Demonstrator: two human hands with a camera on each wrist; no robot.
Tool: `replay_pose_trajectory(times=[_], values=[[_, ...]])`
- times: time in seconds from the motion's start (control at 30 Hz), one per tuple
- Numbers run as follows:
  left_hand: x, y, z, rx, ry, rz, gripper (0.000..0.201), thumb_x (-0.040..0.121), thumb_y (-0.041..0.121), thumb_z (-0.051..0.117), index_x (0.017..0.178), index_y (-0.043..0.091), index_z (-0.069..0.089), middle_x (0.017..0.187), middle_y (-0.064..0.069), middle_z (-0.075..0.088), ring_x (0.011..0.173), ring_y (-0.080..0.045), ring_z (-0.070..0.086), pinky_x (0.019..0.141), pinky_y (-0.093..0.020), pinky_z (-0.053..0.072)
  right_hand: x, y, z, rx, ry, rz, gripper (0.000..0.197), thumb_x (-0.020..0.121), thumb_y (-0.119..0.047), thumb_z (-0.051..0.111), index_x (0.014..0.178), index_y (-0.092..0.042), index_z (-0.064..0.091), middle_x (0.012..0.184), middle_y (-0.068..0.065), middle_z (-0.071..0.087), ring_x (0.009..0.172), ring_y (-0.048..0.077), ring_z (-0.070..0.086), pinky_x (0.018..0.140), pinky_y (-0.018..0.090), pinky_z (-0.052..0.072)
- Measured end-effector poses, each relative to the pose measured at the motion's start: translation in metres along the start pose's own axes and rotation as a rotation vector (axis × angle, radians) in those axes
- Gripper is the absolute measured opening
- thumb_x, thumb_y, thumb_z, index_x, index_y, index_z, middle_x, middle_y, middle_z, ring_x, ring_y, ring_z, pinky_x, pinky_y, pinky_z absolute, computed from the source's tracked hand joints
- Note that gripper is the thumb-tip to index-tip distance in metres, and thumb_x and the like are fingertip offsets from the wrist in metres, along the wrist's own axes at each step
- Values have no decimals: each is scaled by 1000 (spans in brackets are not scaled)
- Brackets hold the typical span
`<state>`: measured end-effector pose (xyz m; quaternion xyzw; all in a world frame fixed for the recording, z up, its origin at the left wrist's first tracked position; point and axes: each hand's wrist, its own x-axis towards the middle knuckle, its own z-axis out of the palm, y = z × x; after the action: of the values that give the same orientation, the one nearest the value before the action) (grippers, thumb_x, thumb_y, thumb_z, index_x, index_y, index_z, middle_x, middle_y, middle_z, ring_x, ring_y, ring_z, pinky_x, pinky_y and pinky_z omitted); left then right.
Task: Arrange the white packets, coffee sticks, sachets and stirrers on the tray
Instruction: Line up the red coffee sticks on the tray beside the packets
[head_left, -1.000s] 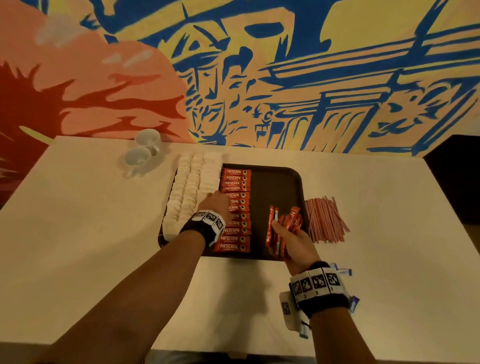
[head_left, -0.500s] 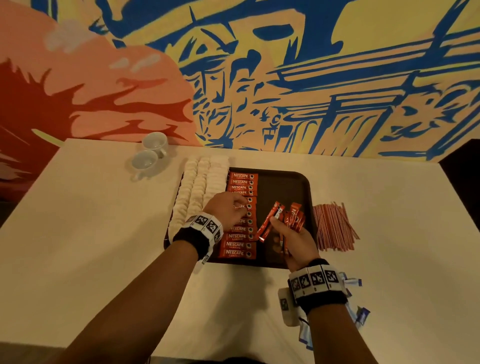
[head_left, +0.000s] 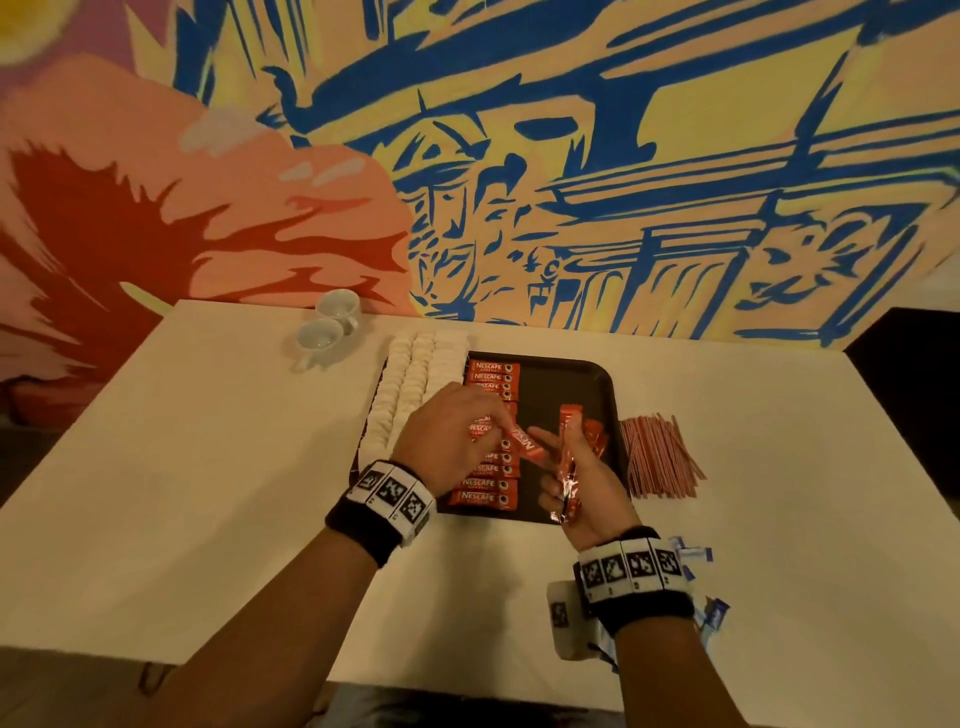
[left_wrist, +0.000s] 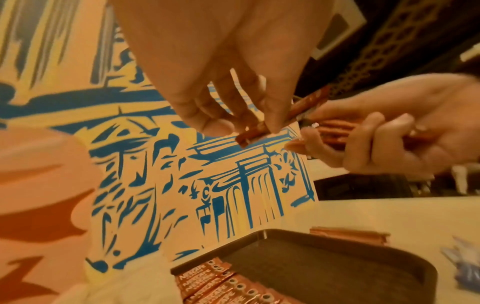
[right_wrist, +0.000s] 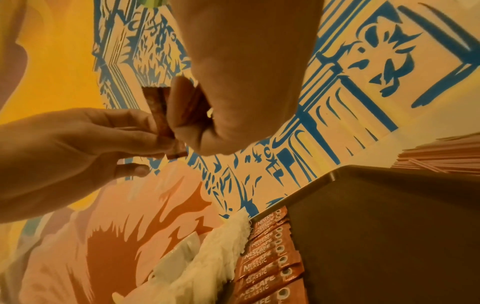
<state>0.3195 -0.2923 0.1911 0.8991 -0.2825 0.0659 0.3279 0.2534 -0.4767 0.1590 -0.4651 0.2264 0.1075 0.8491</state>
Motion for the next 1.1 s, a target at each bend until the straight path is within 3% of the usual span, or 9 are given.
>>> replay_pose_trajectory(times=[0.1, 0.2, 0.27, 0.37, 0.47, 0.57, 0.7, 0.83, 1.1], values=[[-14, -1, -3, 33, 60, 125, 11, 86, 19, 75, 93, 27, 74, 116, 13, 63, 107, -6, 52, 91, -20, 41, -12, 5, 2, -89, -38, 19, 43, 87, -44, 75, 110, -8, 74, 77, 2, 63, 52, 7, 48, 44, 19, 39], [-27, -4, -3, -137, 72, 86, 18, 87, 11, 73, 98, 25, 74, 119, 10, 61, 108, -1, 54, 89, -12, 42, -20, 8, 6, -210, -21, -5, 41, 76, -24, 85, 109, -4, 71, 75, 3, 61, 51, 9, 48, 43, 20, 37], [-32, -4, -3, -319, 101, -34, 29, 88, 7, 71, 107, 28, 71, 119, 12, 62, 104, -2, 58, 83, -11, 46, -22, 8, 7, -273, 35, -33, 41, 81, -18, 83, 115, 0, 70, 73, 3, 62, 51, 9, 48, 43, 20, 37], [-32, -4, -8, -565, 81, -340, 30, 91, 17, 70, 115, 33, 65, 114, 14, 66, 98, -9, 64, 76, -24, 55, -23, 8, 7, -305, 72, -76, 33, 84, -17, 82, 113, -5, 72, 77, 5, 65, 52, 8, 50, 44, 21, 39], [-27, 0, -9, -714, -53, -492, 27, 88, 30, 75, 112, 22, 66, 100, 2, 73, 89, -18, 70, 72, -32, 60, -22, 7, 13, -367, 89, -120, 27, 85, -17, 81, 110, -8, 73, 67, -5, 68, 48, 3, 54, 45, 18, 42], [-23, 5, 1, -660, -76, -523, 38, 82, 38, 80, 110, 17, 65, 91, 1, 75, 79, -13, 72, 72, -31, 61, -16, 14, 24, -493, 128, -241, 23, 85, -18, 82, 106, -10, 74, 72, -7, 74, 57, 0, 67, 54, 16, 49], [-11, 4, 12, -468, -14, -525, 21, 82, 39, 79, 93, 28, 65, 87, 13, 70, 80, -1, 67, 70, -18, 51, -2, 22, 29, -562, 179, -312, 24, 82, -25, 85, 103, -19, 75, 92, -3, 79, 86, 10, 75, 79, 30, 58], [14, -15, 19, -373, 2, -537, 41, 86, 43, 73, 120, 21, 69, 105, 11, 71, 97, -3, 65, 90, -28, 52, 11, 12, 20, -410, 174, -158, 24, 90, -29, 76, 110, -17, 73, 75, -8, 72, 58, 0, 67, 52, 17, 49], [80, -55, 43, 44, -207, -388, 45, 95, 32, 65, 139, 27, 56, 127, -2, 62, 116, -21, 59, 96, -30, 45, 45, 4, -9, -297, 375, -16, 13, 92, -31, 73, 93, -19, 69, 70, -4, 58, 49, 6, 46, 42, 20, 36]])
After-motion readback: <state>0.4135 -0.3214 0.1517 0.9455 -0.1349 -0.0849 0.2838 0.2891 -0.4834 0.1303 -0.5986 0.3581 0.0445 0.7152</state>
